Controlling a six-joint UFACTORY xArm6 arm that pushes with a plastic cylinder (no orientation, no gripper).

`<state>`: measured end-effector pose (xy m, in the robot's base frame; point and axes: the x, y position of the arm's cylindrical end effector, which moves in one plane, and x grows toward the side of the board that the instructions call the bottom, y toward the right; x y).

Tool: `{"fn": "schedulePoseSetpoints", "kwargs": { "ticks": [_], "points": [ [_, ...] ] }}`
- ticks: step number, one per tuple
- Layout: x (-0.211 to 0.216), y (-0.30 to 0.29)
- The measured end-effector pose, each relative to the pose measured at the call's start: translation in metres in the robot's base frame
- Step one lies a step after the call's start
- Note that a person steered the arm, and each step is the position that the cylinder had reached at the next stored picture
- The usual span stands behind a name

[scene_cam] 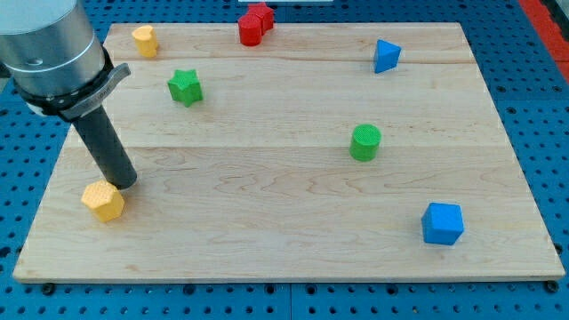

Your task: Point your arm to the yellow hexagon

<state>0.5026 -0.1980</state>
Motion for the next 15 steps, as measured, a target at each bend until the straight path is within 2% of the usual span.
{"fn": "schedulePoseSetpoints", "kwargs": {
  "ticks": [2,4,5,15],
  "points": [
    [-0.001,0.047],
    [0.088,0.033],
    [0.102,0.003],
    [0.073,0.003]
  ]
}}
